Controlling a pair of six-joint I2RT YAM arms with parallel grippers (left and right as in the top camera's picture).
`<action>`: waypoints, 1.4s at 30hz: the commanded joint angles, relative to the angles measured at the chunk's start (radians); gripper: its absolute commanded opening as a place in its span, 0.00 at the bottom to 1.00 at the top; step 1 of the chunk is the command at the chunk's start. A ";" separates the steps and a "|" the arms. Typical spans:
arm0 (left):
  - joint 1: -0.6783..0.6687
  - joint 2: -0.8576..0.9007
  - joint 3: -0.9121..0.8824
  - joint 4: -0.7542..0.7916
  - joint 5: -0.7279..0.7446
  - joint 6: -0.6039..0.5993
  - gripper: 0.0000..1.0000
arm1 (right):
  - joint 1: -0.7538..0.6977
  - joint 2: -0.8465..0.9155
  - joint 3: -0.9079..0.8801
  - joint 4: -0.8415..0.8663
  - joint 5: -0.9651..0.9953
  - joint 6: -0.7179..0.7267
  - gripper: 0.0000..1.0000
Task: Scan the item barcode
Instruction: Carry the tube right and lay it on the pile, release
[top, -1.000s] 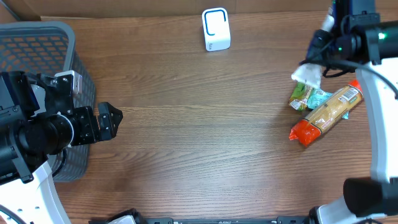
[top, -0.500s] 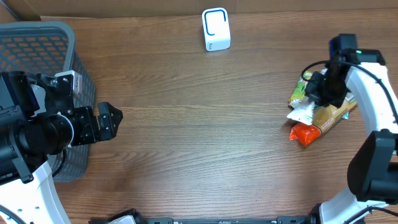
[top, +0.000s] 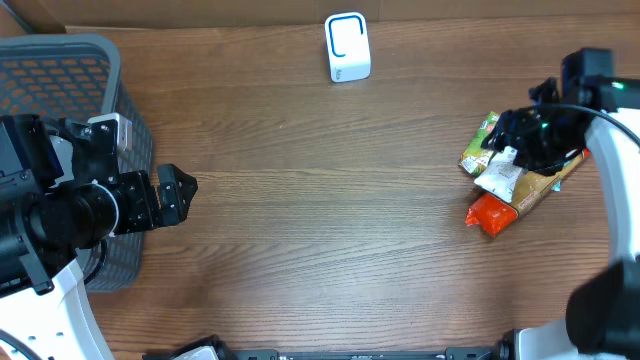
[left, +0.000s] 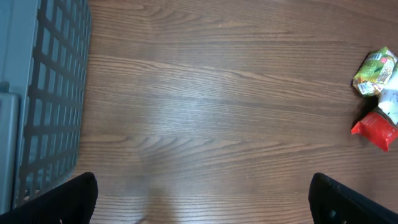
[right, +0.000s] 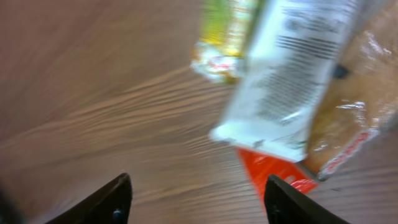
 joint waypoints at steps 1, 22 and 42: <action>0.004 0.003 0.000 0.001 0.000 0.008 1.00 | 0.001 -0.176 0.080 -0.037 -0.139 -0.095 0.77; 0.004 0.004 0.000 0.001 0.000 0.008 1.00 | 0.001 -0.453 0.085 -0.185 -0.078 -0.119 0.98; 0.004 0.004 0.000 0.001 0.000 0.008 1.00 | 0.001 -0.453 0.085 -0.175 -0.078 -0.137 0.98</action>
